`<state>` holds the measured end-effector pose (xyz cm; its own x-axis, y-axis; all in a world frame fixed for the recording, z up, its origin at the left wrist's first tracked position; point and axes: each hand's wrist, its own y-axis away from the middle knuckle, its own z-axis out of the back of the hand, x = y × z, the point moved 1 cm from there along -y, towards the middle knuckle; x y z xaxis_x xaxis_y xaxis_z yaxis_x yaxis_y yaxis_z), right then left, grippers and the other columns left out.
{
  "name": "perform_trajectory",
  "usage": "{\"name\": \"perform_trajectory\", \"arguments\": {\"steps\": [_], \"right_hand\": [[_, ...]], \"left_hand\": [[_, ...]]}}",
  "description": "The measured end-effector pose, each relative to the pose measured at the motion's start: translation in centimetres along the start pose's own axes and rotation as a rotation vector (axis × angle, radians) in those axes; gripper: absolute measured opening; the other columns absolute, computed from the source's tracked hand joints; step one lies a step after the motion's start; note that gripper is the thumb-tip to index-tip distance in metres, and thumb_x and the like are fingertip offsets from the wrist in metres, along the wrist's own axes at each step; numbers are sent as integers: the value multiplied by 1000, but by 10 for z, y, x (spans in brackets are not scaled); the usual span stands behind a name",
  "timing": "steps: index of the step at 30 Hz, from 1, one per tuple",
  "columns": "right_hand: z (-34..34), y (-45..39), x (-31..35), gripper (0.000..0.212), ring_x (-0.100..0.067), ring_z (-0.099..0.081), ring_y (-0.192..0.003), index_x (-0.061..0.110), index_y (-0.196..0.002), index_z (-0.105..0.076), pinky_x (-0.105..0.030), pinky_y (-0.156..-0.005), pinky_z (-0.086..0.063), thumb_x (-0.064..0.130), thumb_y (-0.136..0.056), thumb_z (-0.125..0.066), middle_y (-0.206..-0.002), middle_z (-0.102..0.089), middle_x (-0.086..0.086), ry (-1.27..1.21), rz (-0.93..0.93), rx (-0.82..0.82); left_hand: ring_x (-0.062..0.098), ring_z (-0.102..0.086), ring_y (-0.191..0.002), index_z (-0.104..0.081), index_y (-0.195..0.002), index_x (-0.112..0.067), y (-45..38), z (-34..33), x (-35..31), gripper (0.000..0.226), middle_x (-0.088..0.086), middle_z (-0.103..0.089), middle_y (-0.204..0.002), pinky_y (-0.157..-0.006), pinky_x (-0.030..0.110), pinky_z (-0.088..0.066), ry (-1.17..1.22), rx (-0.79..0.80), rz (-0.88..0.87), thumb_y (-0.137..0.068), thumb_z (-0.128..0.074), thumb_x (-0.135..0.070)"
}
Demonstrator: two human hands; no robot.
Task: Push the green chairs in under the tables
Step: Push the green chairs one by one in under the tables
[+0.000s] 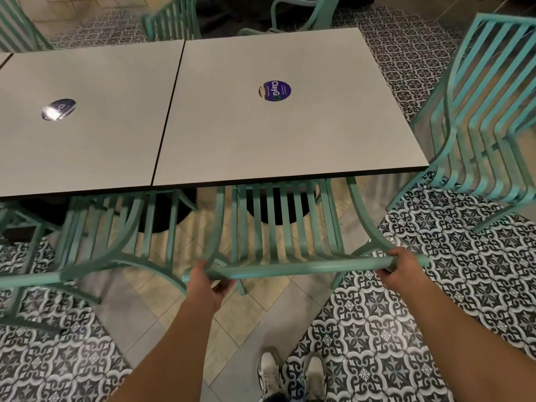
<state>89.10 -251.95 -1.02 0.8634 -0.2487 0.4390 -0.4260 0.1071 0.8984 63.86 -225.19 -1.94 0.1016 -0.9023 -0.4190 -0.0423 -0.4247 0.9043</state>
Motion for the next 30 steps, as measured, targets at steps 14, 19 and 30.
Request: {"name": "perform_trajectory", "arguments": {"steps": [14, 19, 30], "right_hand": [[3, -1, 2, 26, -27, -50, -107, 4, -114, -42, -34, -89, -50, 15, -93, -54, -134, -46, -14, -20, 25, 21], [5, -3, 1, 33, -28, -50, -106, 4, -123, -45, -37, -94, -50, 16, -93, -53, -133, -46, -15, -10, 34, 47], [8, -1, 1, 25, -28, -50, -105, 4, -111, -45, -35, -89, -49, 18, -94, -55, -120, -47, -14, 3, 44, 56]], "left_hand": [[39, -61, -101, -43, -123, -11, -2, 3, 4, 41, 22, -53, -113, -85, 51, -55, 31, 43, 15, -90, -63, -25], [39, -61, -99, -42, -126, -12, -3, 3, 4, 45, 21, -53, -113, -85, 51, -55, 27, 34, 16, -90, -64, -26], [39, -60, -103, -44, -123, -11, 1, 6, 3, 42, 20, -54, -119, -76, 50, -57, -6, 82, 25, -90, -63, -29]]}}
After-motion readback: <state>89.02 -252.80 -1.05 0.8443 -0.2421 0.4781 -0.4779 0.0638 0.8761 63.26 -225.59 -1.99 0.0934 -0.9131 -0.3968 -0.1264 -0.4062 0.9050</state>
